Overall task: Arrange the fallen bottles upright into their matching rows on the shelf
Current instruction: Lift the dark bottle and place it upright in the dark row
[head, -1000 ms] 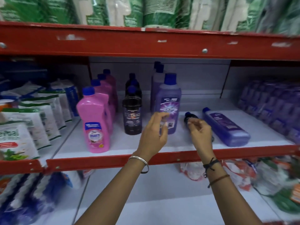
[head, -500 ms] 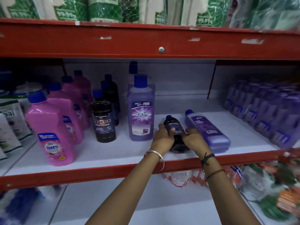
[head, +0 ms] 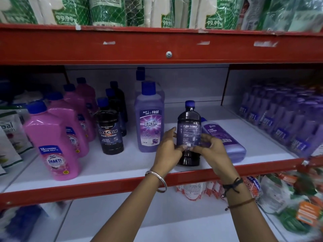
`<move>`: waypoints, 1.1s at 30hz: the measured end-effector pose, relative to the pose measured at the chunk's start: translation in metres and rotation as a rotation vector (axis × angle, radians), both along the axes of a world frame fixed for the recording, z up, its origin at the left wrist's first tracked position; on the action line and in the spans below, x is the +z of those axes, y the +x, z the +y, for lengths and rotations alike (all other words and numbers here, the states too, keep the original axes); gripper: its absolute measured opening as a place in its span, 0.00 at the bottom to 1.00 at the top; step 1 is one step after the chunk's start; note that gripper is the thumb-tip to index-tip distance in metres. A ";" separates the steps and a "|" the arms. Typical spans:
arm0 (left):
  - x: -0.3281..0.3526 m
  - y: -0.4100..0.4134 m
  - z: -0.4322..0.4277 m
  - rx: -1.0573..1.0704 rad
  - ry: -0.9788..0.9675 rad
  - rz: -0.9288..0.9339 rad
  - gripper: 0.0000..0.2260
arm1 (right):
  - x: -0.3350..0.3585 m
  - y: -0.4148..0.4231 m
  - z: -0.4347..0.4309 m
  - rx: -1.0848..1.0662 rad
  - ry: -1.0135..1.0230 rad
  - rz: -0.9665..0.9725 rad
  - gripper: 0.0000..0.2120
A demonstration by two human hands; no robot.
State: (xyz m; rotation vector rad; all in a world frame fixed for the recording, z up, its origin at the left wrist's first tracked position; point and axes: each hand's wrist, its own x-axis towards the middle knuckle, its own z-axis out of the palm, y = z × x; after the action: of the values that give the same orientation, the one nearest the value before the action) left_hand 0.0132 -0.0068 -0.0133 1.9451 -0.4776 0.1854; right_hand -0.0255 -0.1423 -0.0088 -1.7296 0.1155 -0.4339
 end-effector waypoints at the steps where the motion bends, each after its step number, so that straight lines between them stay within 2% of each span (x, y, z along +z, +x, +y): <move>1: 0.002 -0.003 0.005 0.002 -0.011 -0.035 0.27 | 0.001 -0.002 0.004 0.006 -0.013 -0.027 0.17; 7: 0.002 -0.023 0.055 0.026 -0.100 -0.143 0.26 | 0.003 -0.012 0.041 0.056 -0.021 -0.103 0.23; 15: -0.004 -0.034 0.139 0.113 -0.133 -0.203 0.27 | 0.000 -0.005 0.126 0.175 0.011 -0.188 0.26; 24: -0.021 -0.028 0.204 0.277 -0.154 -0.200 0.27 | -0.011 0.017 0.204 0.251 0.001 -0.181 0.27; 28: -0.029 -0.024 0.212 0.278 -0.129 -0.189 0.26 | -0.021 0.023 0.212 0.240 0.004 -0.161 0.26; 33: -0.028 -0.020 0.215 0.290 -0.120 -0.236 0.20 | -0.026 0.026 0.210 0.095 -0.046 -0.177 0.21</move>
State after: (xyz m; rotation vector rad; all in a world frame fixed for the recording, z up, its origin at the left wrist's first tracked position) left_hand -0.0071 0.2080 -0.0412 1.8757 -0.3261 0.6211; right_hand 0.0001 0.0680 -0.0346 -1.7258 -0.1041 -0.5209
